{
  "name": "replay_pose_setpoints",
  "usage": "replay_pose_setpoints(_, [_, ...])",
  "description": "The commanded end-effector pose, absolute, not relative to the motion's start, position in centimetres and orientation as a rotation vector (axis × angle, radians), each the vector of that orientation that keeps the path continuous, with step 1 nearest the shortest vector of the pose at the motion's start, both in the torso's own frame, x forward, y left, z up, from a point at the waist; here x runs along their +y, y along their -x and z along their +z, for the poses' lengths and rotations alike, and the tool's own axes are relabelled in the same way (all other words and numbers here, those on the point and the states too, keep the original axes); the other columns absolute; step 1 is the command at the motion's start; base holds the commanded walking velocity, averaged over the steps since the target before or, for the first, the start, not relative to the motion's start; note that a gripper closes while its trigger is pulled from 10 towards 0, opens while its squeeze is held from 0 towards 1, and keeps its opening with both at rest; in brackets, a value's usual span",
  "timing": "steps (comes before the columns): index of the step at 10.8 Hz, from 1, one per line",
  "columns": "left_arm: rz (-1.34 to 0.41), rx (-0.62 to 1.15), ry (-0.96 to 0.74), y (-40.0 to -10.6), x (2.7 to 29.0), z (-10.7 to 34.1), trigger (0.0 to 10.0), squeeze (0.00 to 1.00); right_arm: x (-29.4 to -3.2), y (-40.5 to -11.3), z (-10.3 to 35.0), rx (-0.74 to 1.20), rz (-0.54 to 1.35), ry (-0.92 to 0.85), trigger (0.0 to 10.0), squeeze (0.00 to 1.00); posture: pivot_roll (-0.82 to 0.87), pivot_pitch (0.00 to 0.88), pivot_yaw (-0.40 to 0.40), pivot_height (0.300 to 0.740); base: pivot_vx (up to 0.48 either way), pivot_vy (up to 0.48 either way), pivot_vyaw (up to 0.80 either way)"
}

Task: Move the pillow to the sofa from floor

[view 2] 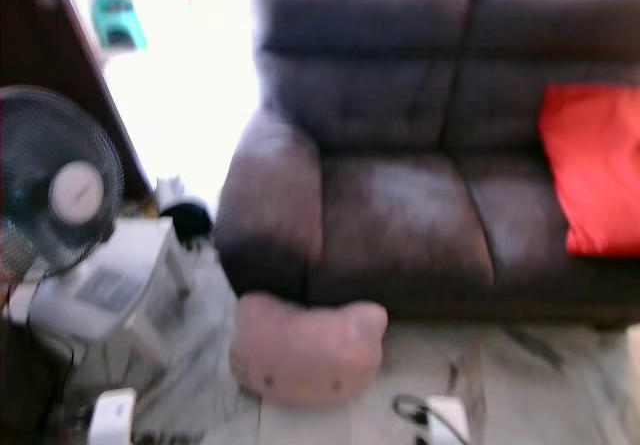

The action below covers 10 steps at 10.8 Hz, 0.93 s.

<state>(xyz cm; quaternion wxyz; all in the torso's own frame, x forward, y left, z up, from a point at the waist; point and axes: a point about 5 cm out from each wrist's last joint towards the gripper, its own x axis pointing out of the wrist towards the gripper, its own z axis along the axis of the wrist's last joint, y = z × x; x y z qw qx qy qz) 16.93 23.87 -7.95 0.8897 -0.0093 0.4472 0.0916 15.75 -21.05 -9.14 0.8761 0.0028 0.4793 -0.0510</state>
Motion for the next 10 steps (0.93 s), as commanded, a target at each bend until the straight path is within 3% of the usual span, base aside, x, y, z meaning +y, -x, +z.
replay_pose_setpoints(1, [0.201, 0.944, 0.035, -16.3, 23.8, -8.3, 10.0, 0.0, -21.2, -15.4, -9.2, 1.01, -0.114, 0.001, 10.0, 0.0, 0.09, 0.126, -0.011, 0.74, 0.0, 0.307, 0.0])
replay_pose_setpoints(5, [0.174, 0.92, 0.056, -17.3, 21.4, -8.4, 10.0, 0.0, -22.5, -15.2, -9.1, 1.011, -0.123, 0.0, 10.0, 0.0, 0.09, 0.117, -0.007, 0.74, 0.0, 0.0, 0.0])
replay_pose_setpoints(7, [0.165, 0.923, 0.053, -17.6, 20.2, -8.5, 10.0, 0.0, -21.5, -15.4, -9.2, 1.011, -0.113, -0.008, 10.0, 0.0, 0.09, 0.115, -0.007, 0.74, 0.0, 0.0, 0.0])
replay_pose_setpoints(10, [0.188, 0.924, 0.048, -17.0, 22.3, -8.3, 10.0, 0.0, -19.8, -15.7, -9.4, 1.009, -0.098, -0.019, 10.0, 0.0, 0.09, 0.122, -0.01, 0.74, 0.0, 0.0, 0.0])
